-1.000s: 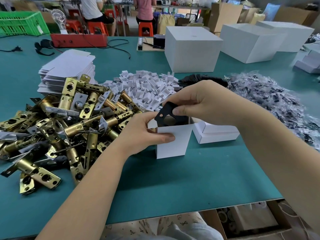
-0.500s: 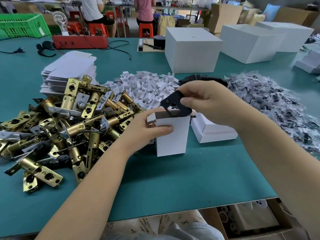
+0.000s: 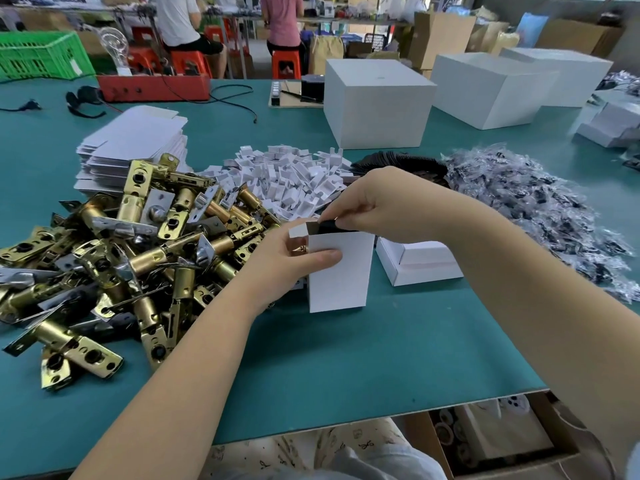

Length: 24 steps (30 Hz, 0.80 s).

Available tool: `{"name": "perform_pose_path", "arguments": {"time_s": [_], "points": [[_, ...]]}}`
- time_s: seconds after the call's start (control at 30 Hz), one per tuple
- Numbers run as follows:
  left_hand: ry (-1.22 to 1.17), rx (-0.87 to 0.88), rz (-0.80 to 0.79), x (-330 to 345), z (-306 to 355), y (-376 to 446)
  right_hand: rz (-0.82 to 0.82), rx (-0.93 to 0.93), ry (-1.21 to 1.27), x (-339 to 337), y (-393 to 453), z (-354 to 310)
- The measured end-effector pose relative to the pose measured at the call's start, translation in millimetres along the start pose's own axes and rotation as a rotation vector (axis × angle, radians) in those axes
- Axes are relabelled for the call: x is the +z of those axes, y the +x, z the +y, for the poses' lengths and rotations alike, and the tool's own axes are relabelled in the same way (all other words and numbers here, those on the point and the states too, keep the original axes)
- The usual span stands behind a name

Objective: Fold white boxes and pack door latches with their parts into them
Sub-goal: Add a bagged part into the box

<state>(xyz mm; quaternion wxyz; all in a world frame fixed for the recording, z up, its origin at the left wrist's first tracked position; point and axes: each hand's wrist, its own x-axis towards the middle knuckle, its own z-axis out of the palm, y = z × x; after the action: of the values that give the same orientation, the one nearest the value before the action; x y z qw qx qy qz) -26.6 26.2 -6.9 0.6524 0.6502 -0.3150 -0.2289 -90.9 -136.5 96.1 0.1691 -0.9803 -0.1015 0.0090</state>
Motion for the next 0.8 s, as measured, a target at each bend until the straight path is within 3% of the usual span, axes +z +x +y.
{"name": "perform_pose_path", "arguments": {"time_s": [0.17, 0.3, 0.47, 0.8], "points": [[0.011, 0.017, -0.035, -0.2, 0.0, -0.4, 0.072, -0.014, 0.088, 2.1, -6.6, 0.8], [0.029, 0.022, -0.047, -0.8, 0.8, -0.2, 0.007, -0.005, 0.039, 5.1, -6.5, -3.4], [-0.006, 0.039, -0.056, -0.5, 2.3, -1.1, 0.08, -0.011, 0.058, 6.7, -11.0, -3.0], [0.013, 0.045, -0.07, -0.7, 4.0, -3.0, 0.042, 0.028, 0.072, 13.1, -19.8, -5.8]]}}
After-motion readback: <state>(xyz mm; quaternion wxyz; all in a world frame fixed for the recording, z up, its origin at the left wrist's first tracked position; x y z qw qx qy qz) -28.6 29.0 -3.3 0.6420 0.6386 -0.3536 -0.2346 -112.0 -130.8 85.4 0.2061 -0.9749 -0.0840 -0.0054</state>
